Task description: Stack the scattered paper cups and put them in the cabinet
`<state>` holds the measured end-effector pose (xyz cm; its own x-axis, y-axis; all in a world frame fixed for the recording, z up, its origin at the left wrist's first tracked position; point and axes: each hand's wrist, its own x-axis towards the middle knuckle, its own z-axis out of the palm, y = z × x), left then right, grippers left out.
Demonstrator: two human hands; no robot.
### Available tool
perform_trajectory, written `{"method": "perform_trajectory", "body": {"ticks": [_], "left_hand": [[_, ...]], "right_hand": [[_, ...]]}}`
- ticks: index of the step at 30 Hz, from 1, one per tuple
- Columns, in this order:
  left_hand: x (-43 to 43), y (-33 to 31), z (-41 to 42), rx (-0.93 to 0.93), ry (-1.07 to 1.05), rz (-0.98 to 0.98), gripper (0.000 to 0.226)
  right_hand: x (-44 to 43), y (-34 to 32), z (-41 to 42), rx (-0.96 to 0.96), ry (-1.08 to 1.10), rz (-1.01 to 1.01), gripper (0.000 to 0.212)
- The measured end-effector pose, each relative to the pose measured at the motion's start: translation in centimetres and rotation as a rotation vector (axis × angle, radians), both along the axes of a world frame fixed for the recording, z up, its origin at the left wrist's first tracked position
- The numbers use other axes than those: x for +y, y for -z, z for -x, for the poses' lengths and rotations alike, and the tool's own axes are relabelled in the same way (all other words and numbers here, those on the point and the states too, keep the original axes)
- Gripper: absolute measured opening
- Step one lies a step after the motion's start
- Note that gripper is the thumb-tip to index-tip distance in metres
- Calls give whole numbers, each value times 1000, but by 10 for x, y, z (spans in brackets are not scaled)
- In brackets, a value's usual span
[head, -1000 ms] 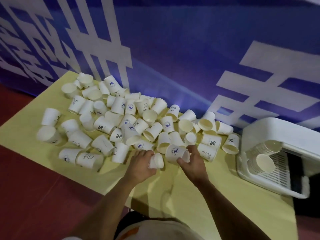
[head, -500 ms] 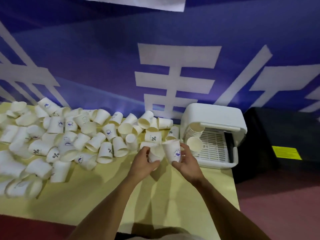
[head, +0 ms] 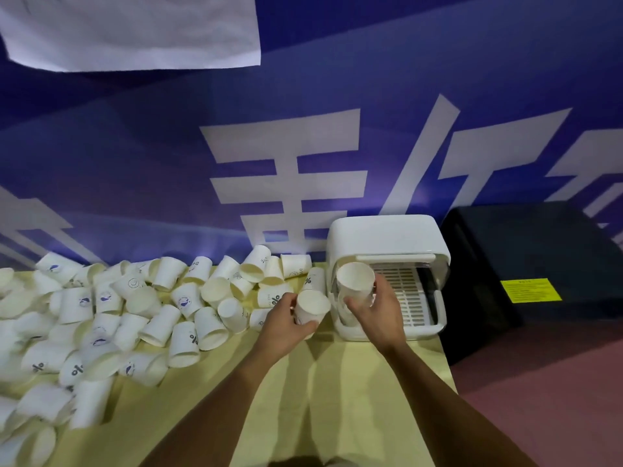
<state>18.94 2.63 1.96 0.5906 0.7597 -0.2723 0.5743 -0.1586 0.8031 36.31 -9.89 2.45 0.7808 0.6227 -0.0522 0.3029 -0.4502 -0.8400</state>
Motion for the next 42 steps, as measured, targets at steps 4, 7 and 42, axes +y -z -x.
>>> {"method": "perform_trajectory", "body": {"ticks": [4,7,42], "left_hand": [[9,5,-3,16,9,24,60],[12,7,-5,19,22,60,65],[-3,-26,-27,-134,23,-79,61]], "right_hand": [[5,9,1,24,18,79,65],[5,20,1,-41,13,145,69],[8,-29,28,105,-153,-34,47]]}}
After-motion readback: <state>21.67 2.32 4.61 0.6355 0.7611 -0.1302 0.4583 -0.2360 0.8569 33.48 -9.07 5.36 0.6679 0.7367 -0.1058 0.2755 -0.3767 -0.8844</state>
